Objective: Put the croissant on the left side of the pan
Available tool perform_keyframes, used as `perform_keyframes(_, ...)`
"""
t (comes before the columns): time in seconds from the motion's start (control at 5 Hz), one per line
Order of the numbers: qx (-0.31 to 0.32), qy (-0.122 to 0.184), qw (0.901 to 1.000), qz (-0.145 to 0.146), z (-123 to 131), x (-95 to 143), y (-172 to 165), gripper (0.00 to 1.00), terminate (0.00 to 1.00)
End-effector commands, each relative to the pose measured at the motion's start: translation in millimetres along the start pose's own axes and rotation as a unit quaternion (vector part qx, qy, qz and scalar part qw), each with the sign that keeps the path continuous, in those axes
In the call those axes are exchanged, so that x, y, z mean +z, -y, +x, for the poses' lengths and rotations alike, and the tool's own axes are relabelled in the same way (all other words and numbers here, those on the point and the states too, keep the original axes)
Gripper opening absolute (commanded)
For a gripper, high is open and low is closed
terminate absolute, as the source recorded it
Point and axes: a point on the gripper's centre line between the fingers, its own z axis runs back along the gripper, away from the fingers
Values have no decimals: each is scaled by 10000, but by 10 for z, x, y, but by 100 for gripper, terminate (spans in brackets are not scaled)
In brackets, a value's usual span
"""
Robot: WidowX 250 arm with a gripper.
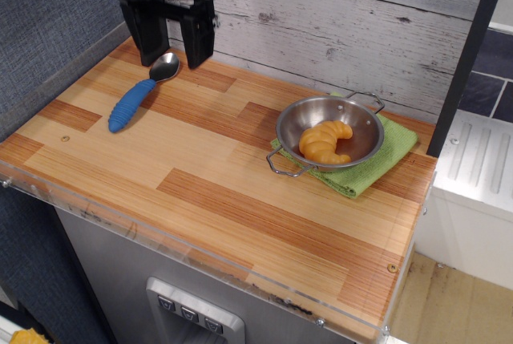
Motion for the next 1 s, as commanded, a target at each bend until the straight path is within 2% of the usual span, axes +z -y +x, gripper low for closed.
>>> perform_keyframes(0.0,-399,24,9989,248,321,-56,700,100,0)
perform_keyframes(0.2,-569,106,9981,231,434,-129,972,100,0)
perform_keyframes(0.6,-875,-68,9956,343,548,-505,1165,100,0)
perform_keyframes(0.8,-994,-103,9940,453,527,-606,1209,100,0)
